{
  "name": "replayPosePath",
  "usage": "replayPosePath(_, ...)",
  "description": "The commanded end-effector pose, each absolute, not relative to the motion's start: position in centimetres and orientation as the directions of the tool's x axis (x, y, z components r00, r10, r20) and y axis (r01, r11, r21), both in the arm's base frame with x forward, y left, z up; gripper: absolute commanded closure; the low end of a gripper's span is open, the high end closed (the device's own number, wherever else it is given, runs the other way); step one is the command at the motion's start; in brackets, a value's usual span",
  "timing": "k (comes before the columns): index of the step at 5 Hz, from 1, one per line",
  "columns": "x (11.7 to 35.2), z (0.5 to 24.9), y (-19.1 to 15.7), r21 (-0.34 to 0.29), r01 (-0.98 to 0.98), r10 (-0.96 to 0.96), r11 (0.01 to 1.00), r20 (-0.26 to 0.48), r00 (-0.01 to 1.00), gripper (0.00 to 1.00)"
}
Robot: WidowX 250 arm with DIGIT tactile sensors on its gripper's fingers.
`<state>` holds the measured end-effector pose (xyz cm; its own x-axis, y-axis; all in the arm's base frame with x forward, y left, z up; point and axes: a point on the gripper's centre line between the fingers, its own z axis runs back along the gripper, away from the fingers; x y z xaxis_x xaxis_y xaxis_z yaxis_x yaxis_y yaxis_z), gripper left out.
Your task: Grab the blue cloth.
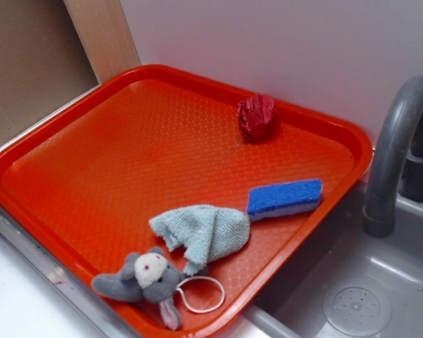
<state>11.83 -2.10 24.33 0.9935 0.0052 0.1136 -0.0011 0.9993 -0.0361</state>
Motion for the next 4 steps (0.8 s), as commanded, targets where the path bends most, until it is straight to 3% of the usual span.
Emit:
replayPosePath(1, 11.8, 24.3, -2.1, -0.036, -0.001, 0.005, 0.999, 0.114, 0.994, 0.0)
replayPosePath(3, 12.4, 24.4, -9.3, -0.119, 0.099, -0.069, 0.988, 0.235, 0.969, 0.0)
replayPosePath(4, 13.1, 23.3, -14.3, -0.17, 0.216, -0.173, 0.962, 0.233, 0.957, 0.0)
